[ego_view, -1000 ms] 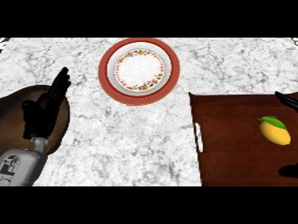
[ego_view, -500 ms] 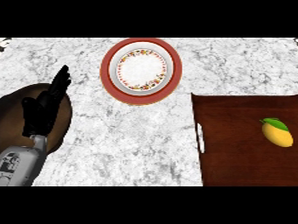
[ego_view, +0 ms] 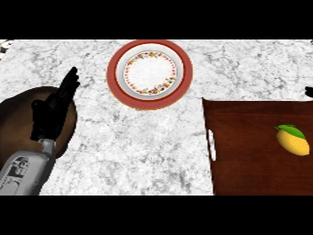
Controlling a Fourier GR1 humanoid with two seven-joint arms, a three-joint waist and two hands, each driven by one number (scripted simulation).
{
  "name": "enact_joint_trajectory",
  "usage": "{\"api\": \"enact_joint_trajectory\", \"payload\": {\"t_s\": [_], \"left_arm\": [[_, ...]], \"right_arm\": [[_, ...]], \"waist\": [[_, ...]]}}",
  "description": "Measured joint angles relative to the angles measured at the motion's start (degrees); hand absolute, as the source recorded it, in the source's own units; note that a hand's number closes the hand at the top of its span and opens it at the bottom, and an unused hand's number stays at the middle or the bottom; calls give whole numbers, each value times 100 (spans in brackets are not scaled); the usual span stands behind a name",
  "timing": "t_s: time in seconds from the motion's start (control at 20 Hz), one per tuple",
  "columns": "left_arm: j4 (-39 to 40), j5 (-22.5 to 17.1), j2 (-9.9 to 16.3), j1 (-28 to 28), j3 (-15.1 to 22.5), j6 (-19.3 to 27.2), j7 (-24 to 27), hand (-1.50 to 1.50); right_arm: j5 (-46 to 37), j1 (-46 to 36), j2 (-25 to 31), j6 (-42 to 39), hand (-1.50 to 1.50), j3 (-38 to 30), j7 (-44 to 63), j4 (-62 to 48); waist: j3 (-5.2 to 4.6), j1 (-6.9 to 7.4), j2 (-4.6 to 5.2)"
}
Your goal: Pick the lemon from the tray and place it in the plate
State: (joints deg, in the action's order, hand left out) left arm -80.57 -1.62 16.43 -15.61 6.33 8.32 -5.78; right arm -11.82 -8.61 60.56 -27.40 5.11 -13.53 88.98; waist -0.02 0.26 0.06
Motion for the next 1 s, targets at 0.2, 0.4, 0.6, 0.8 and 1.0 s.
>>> {"api": "enact_joint_trajectory", "payload": {"t_s": [0.2, 0.4, 0.6, 0.8, 1.0], "left_arm": [[12, 69, -51, -8, -97, -64, 3, 0], [176, 97, -76, 6, -211, -175, 159, 0], [16, 165, -133, 71, -245, -211, 56, 0], [-102, 243, -196, 91, -303, -267, -46, 0], [-57, 291, -246, 27, -391, -335, -72, 0]], "right_arm": [[-495, -212, -322, -191, -150, 138, 38, -246], [-1158, -394, -637, -151, -150, 369, -75, -647], [-1717, -496, -962, -89, -150, 506, -219, -1014], [-2130, -450, -1264, -129, -150, 507, -176, -1039], [-2631, -594, -1535, 46, -150, 550, -458, -1612]], "waist": [[1, 3, 1], [3, 11, 4], [2, 10, 0], [2, -8, -5], [3, -2, -1]]}}
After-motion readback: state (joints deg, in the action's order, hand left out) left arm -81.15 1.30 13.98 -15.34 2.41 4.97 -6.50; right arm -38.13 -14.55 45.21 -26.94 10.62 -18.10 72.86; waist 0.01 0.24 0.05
